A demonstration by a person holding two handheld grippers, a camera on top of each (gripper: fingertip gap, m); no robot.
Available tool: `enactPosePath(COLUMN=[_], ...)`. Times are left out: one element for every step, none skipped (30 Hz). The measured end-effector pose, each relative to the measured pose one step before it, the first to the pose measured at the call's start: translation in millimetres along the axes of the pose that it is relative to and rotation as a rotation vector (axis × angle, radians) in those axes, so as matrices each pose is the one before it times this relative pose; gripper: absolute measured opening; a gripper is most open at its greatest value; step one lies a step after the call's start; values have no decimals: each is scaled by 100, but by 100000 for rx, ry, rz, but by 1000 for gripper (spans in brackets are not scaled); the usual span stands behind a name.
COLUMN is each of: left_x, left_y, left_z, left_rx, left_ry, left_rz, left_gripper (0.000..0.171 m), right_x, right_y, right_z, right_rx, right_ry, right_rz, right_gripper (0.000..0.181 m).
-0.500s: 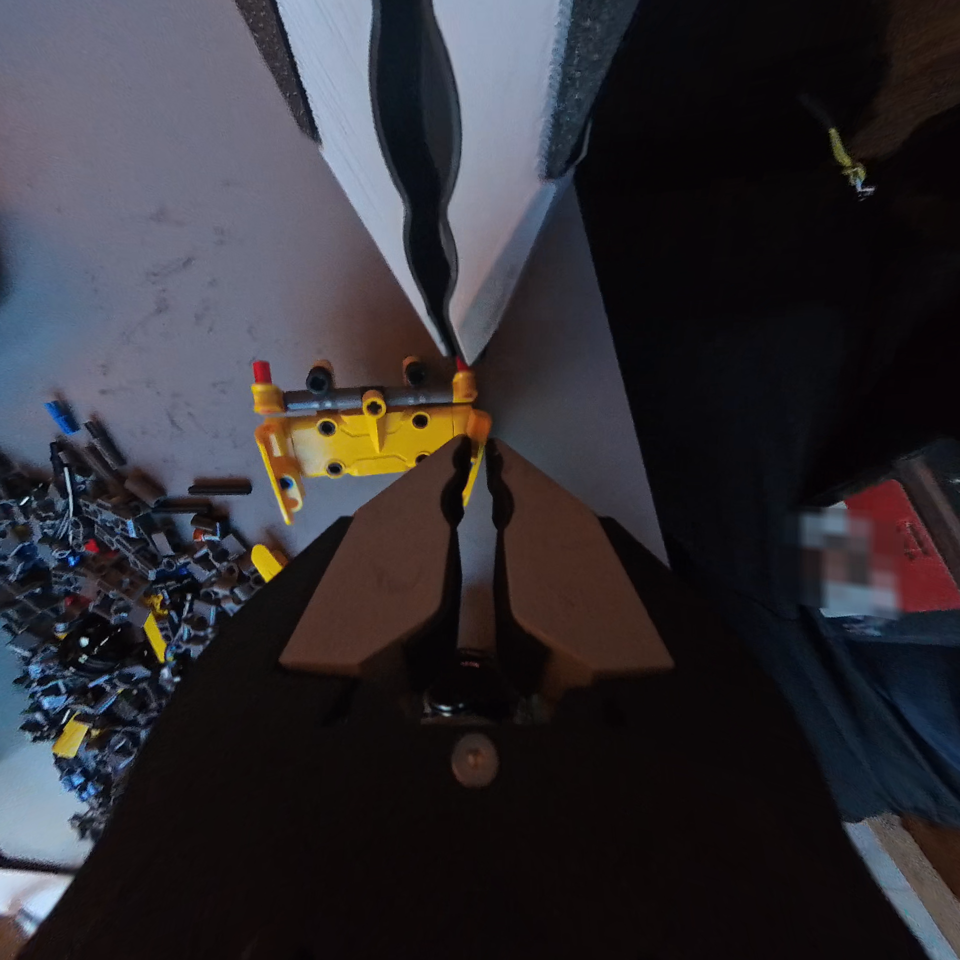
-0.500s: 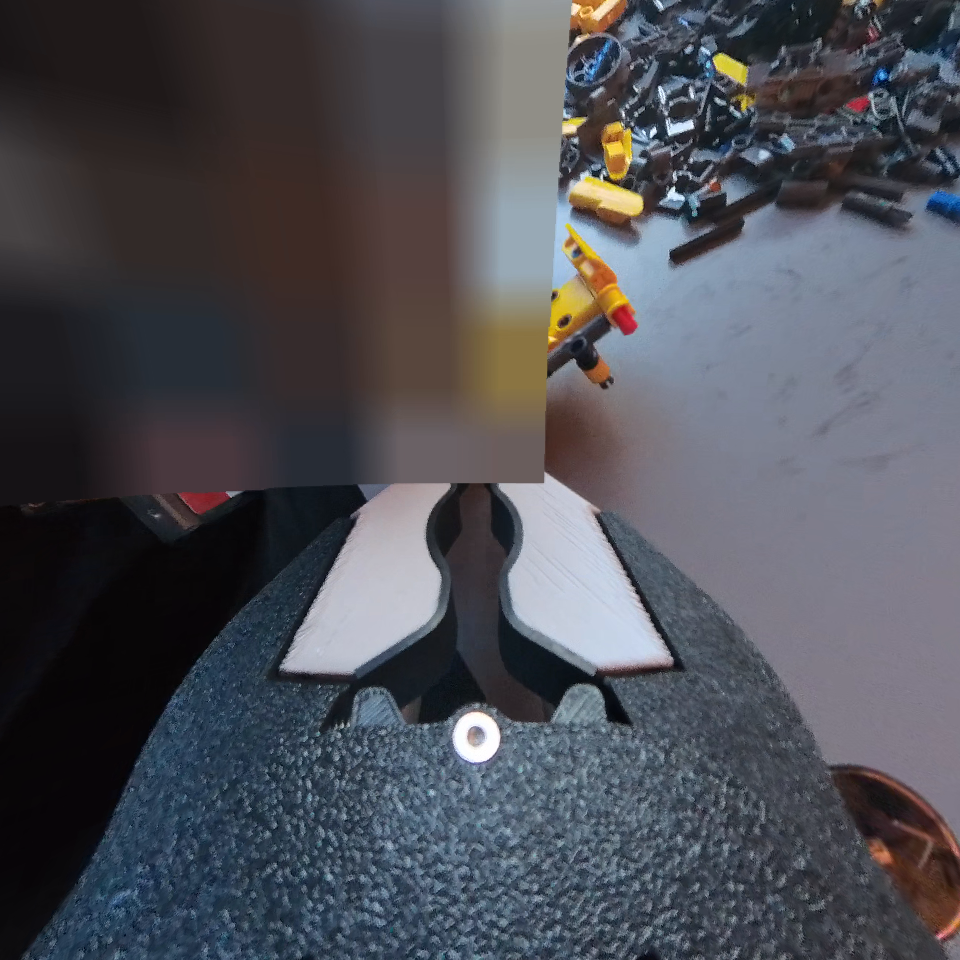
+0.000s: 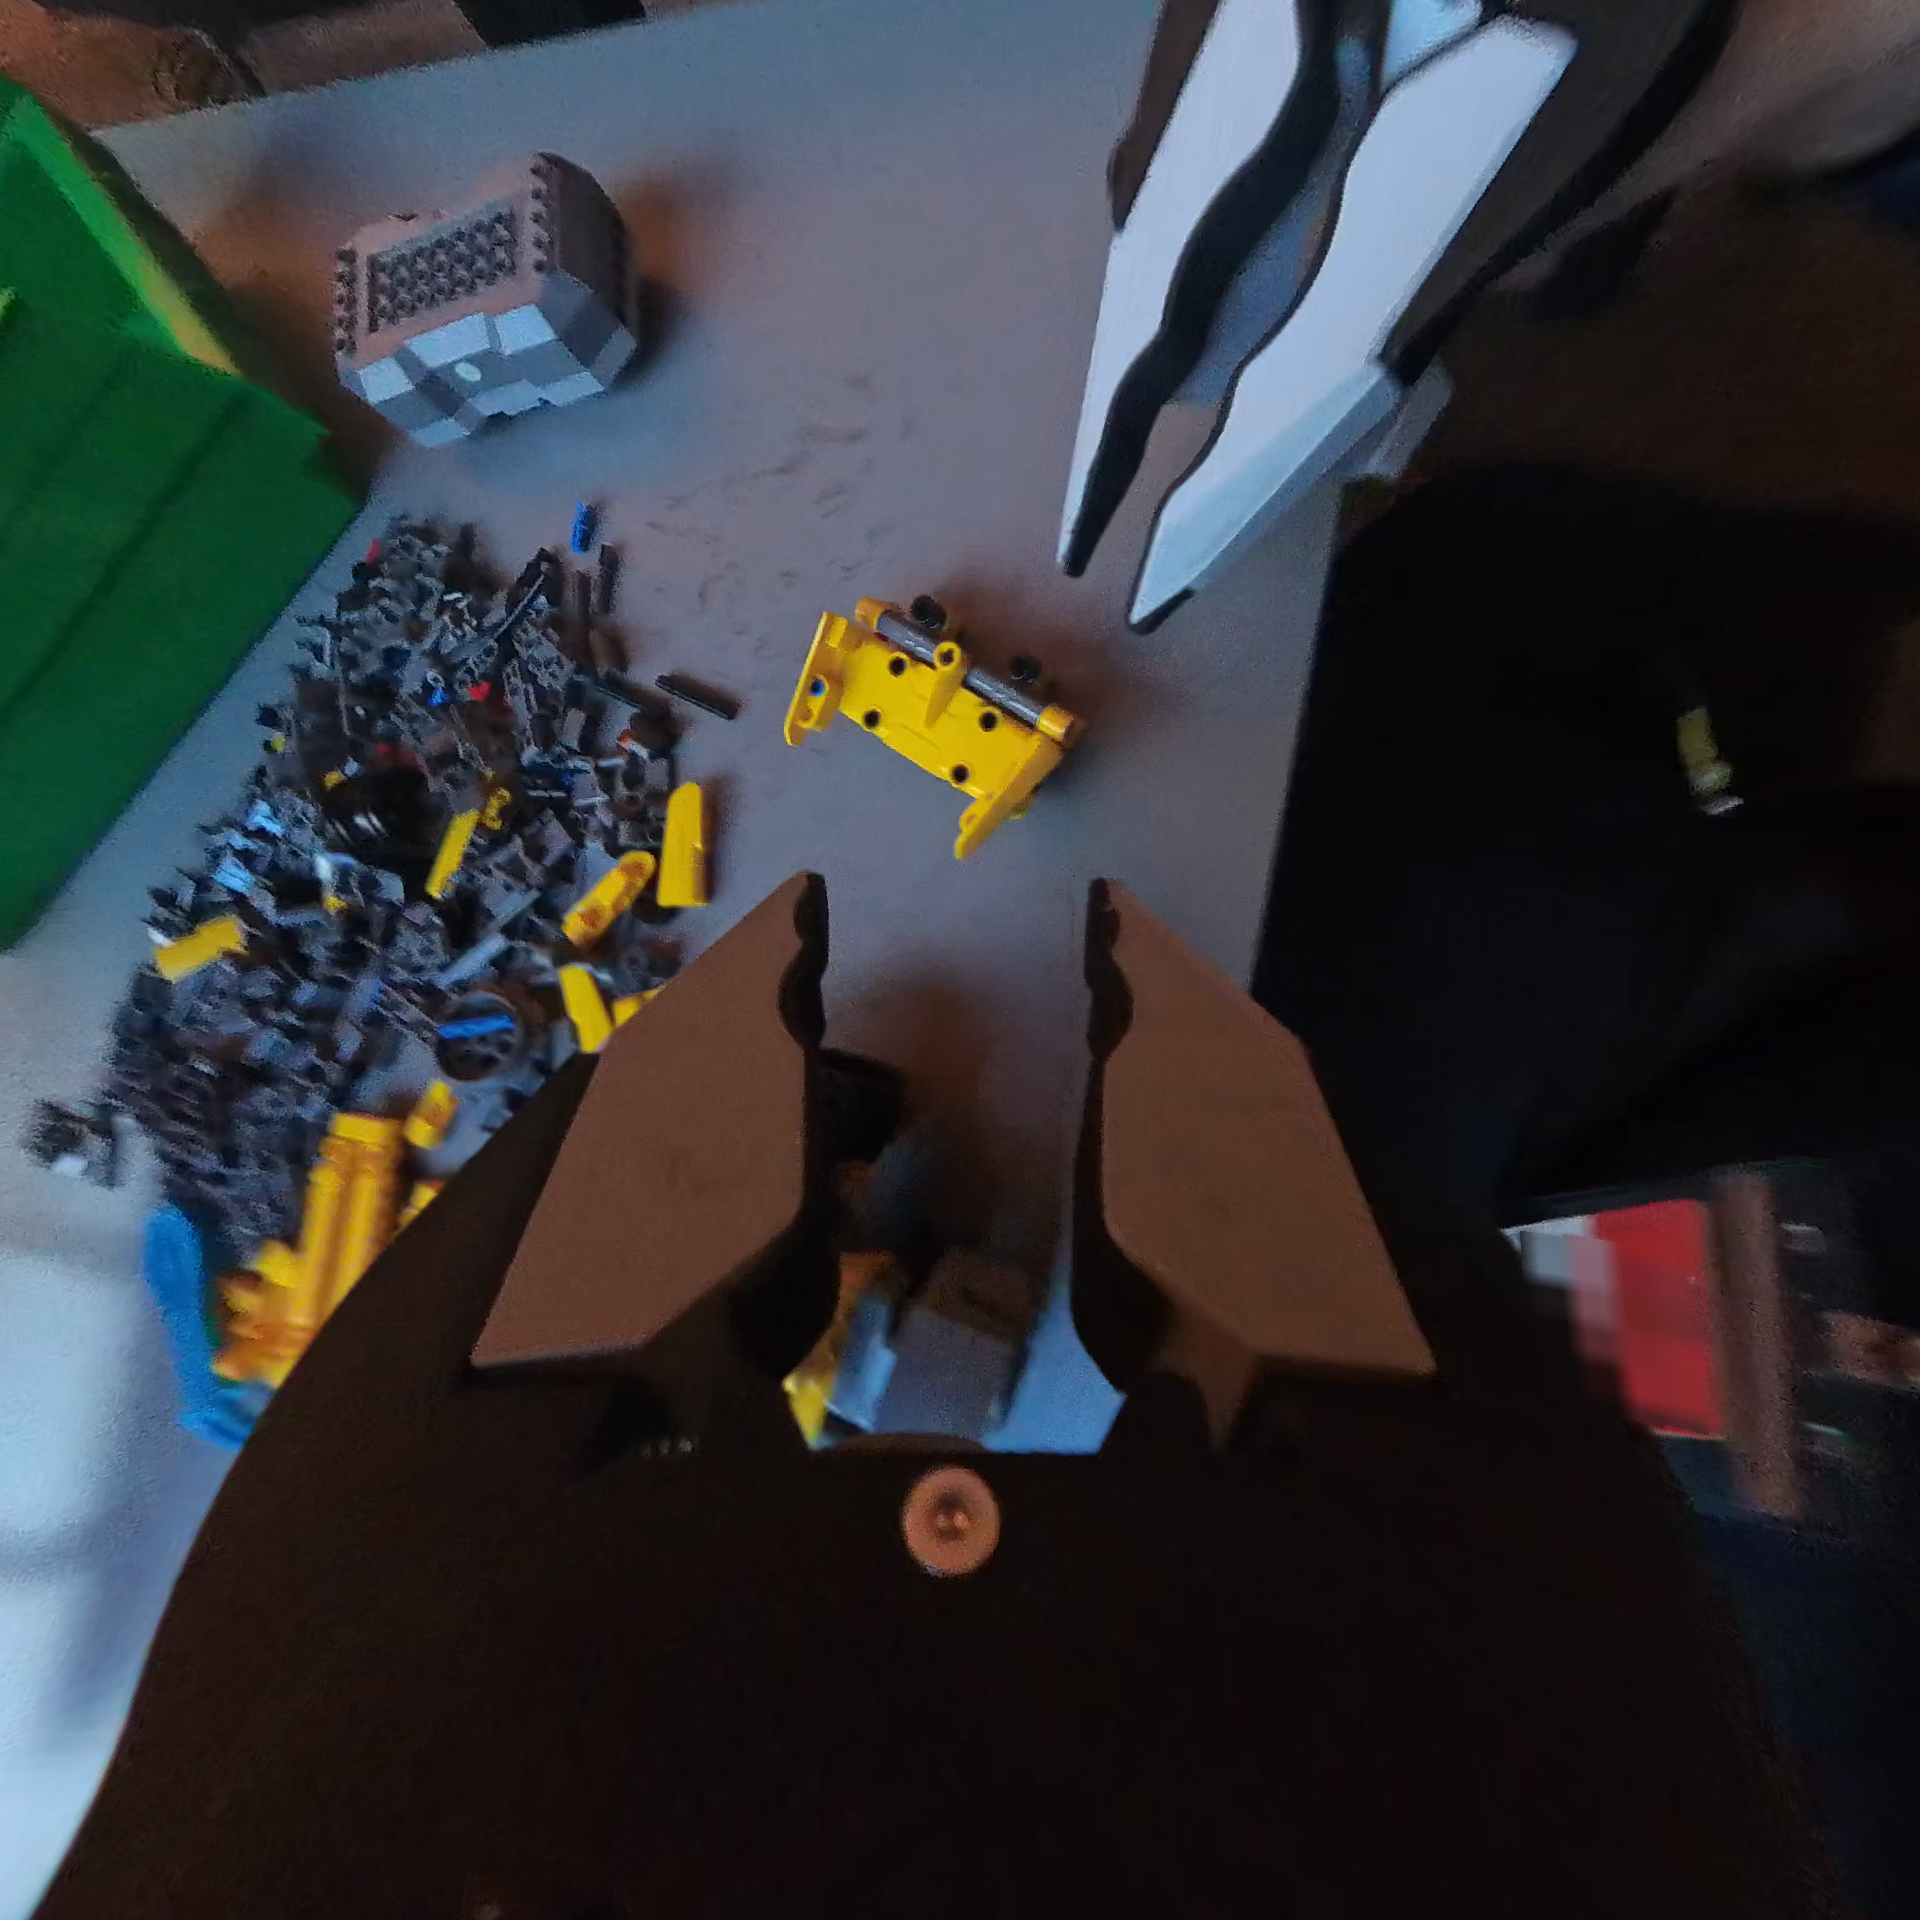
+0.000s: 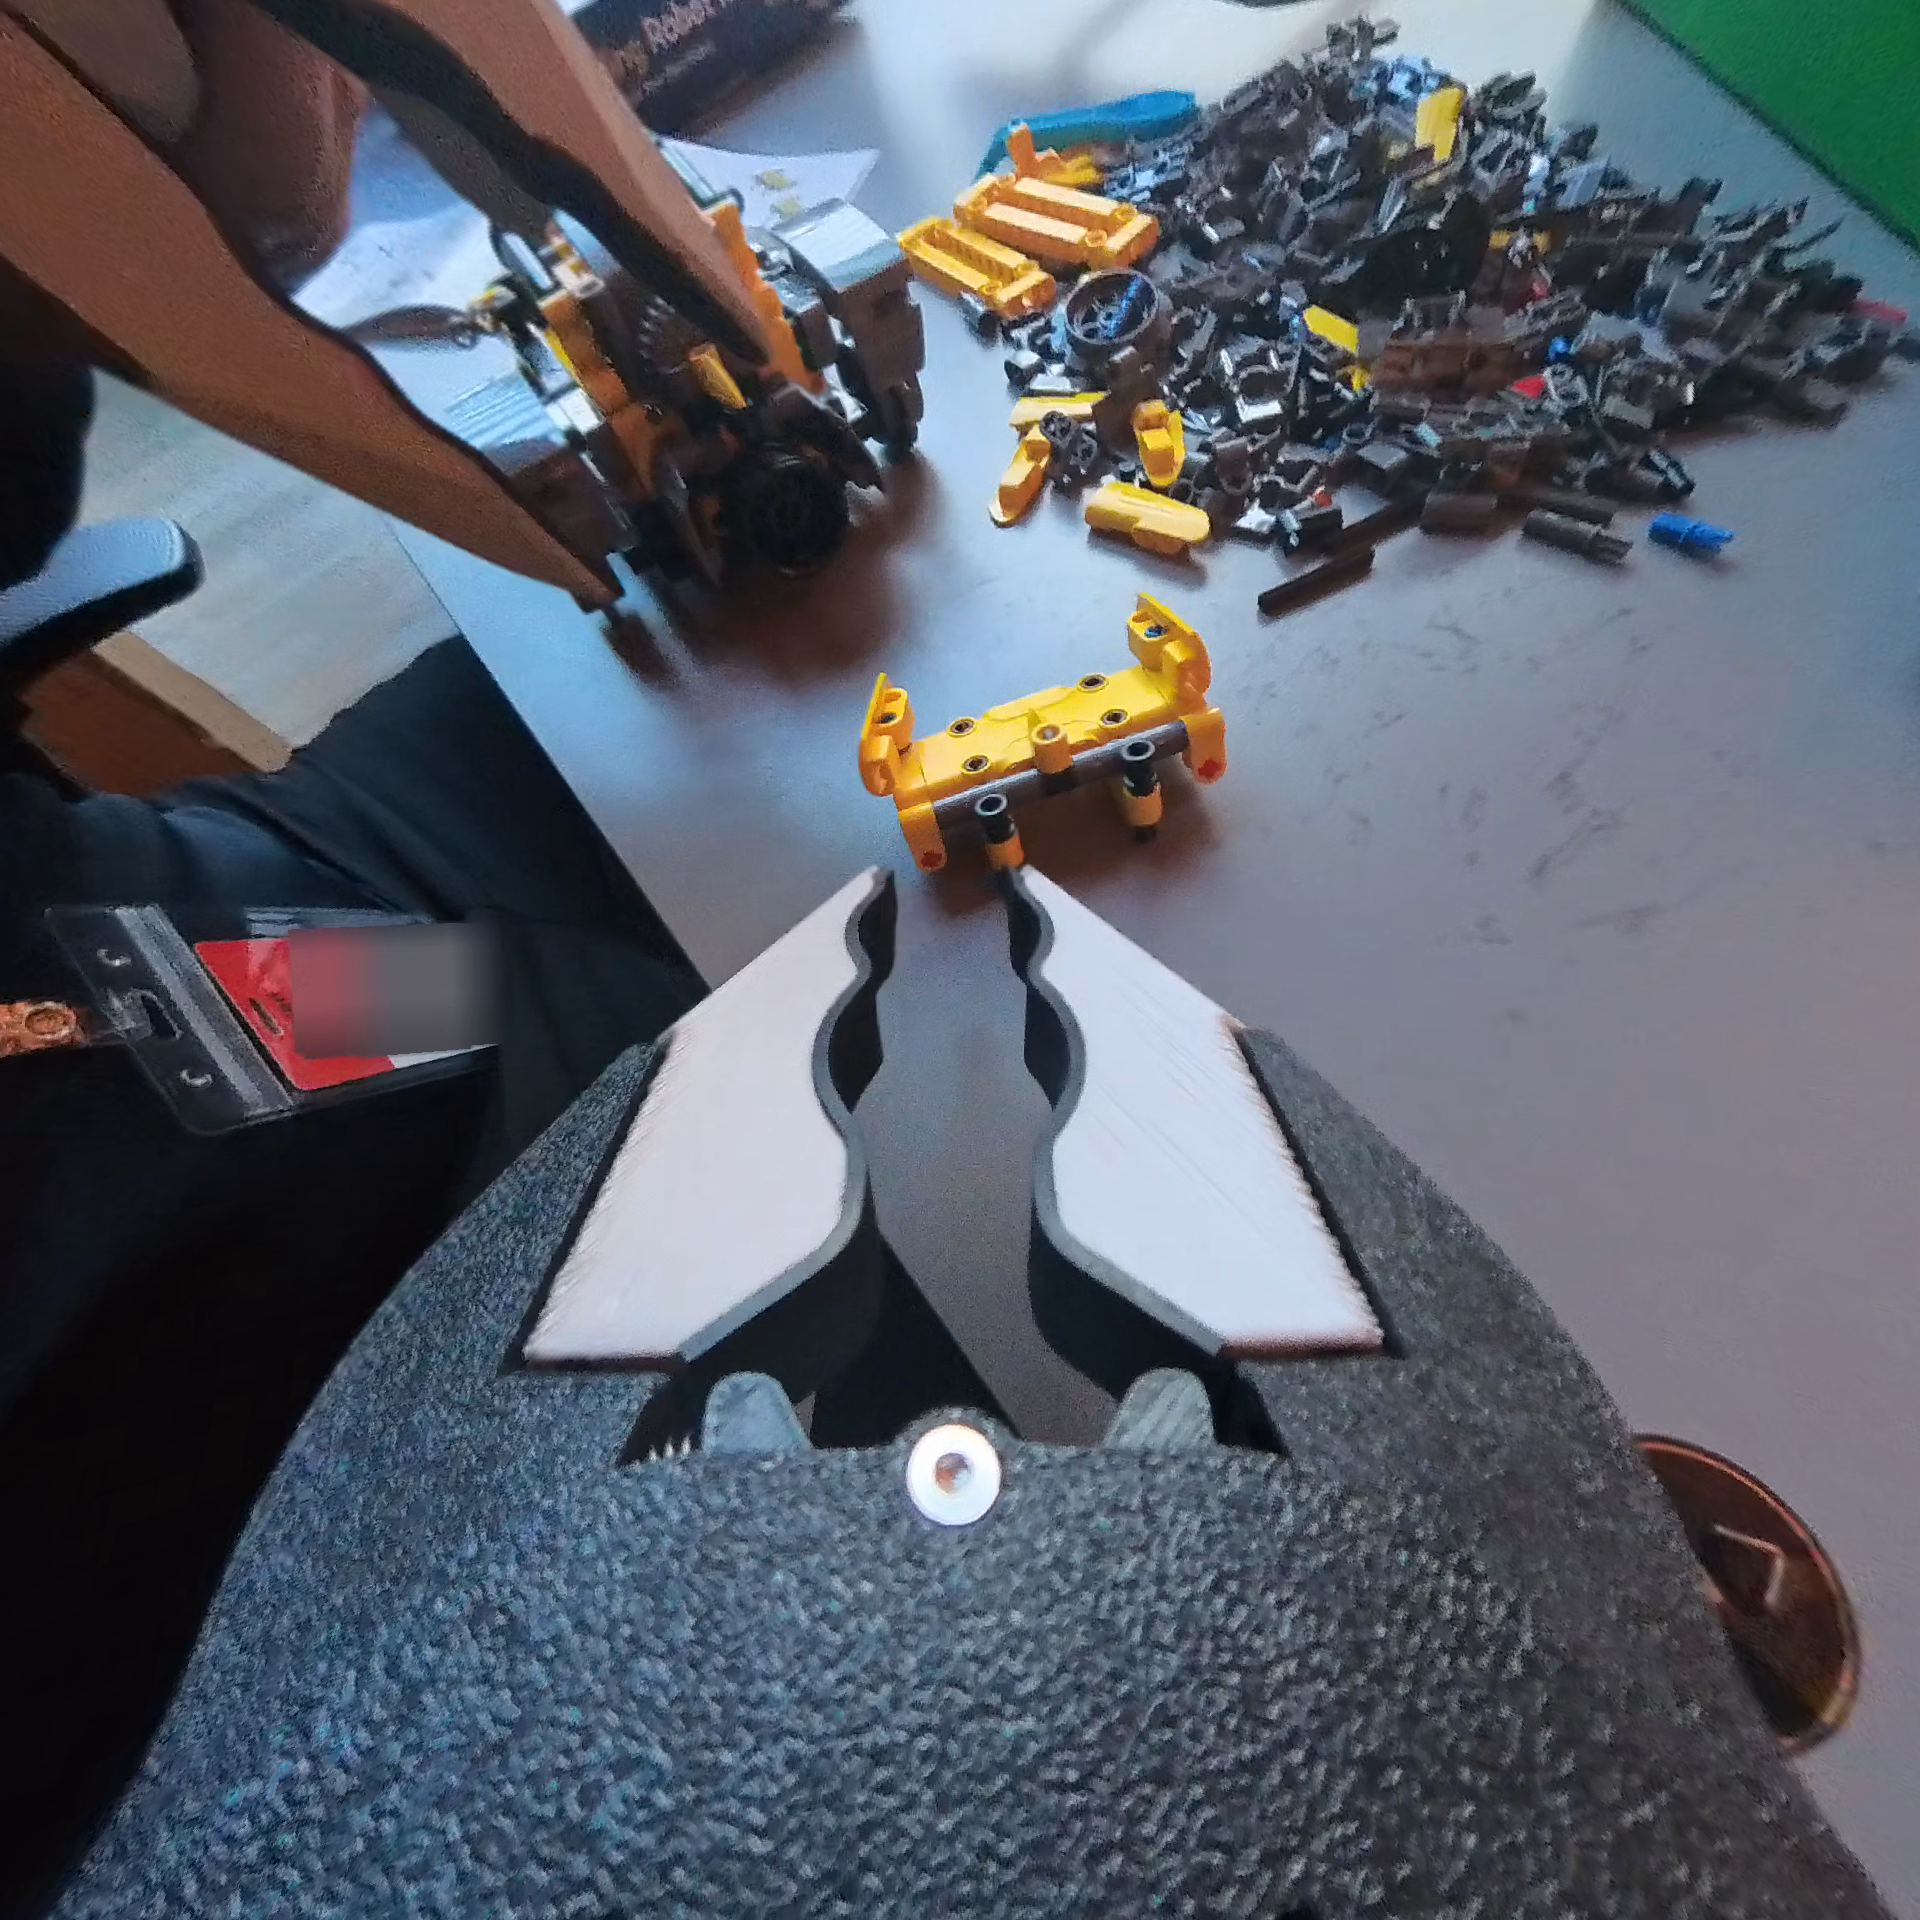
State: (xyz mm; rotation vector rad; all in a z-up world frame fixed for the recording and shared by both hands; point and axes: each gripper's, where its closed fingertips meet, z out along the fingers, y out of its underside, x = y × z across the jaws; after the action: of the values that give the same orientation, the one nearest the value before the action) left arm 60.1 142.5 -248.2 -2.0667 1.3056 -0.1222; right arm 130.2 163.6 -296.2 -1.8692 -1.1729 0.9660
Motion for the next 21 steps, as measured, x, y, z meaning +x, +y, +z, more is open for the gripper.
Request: enactPosePath(left_x=[369, 526, 826, 898, 813, 789, 516, 281, 109, 169, -113, -425, -666, -1002, -1316, -1304, -1130, -869, -411, -671, -603], left_y=[35, 25, 52, 81, 140, 307, 574, 888, 1307, 1383, 1056, 708, 401, 58, -187, -143, 53, 105, 22, 49, 129], left_z=[-988, -746, -424, -71, 207, 397, 562, 701, 754, 642, 396, 120, -156, -355, -401, -266, -61, 97, 82, 64, 65], left_rx=[5026, 4964, 4751, 4935, 5544, 5894, 5296, 3355, -402, -3415, -3040, -1946, -1077, 788, 2050, 1303, -473, -926, -555, -653, -1085], left_ry=[2352, 2628, 3390, 2683, 1538, 1072, -559, -1595, -1831, -23, -500, -1346, -2013, -4187, -6409, -6146, -4598, -2611, 103, -1497, -397], left_rz=[-6744, -7334, -7060, -6448, -5447, -3151, -1023, 471, 259, 633, 485, 475, 1584, 3106, 3272, 2995, 2128, 650, -1149, -2063, -1615], left_gripper=[47, 47, 48, 47, 46, 41, 34, 32, 32, 32, 29, 22, 7, 0, 0, 0, 0, 0, 0, 0, 0], right_x=[104, 239, 130, 36, -31, -23, 122, 167, 110, 123, 121, 72, 62, 79, 161, 270, 294, 139, 39, 38, -33], right_y=[-62, 30, 94, 87, -2, -86, -162, -186, -235, -238, -183, -144, -114, -55, -26, -41, -114, -183, -215, -245, -245], right_z=[-215, -135, 1, 115, 191, 230, 245, 251, 238, 194, 141, 104, 89, 93, 119, 133, 159, 156, 140, 88, 24], right_rx=[356, -222, -794, -983, -808, -758, -830, -879, -748, -556, -605, -394, -90, -112, -156, -33, 240, 568, 525, 694, 630], right_ry=[1162, 1334, 72, -789, -911, -365, 765, 1116, 669, 694, 735, 507, 495, 628, 903, 1409, 1320, 90, -580, -259, -501], right_rz=[-1172, -403, 337, 480, -59, -749, -1295, -1537, -1362, -892, -420, -336, -422, -487, -508, -459, -93, 409, 391, -575, -1526], right_gripper=[21, 23, 26, 31, 35, 37, 37, 38, 38, 38, 38, 38, 37, 36, 34, 32, 31, 31, 32, 33, 33])
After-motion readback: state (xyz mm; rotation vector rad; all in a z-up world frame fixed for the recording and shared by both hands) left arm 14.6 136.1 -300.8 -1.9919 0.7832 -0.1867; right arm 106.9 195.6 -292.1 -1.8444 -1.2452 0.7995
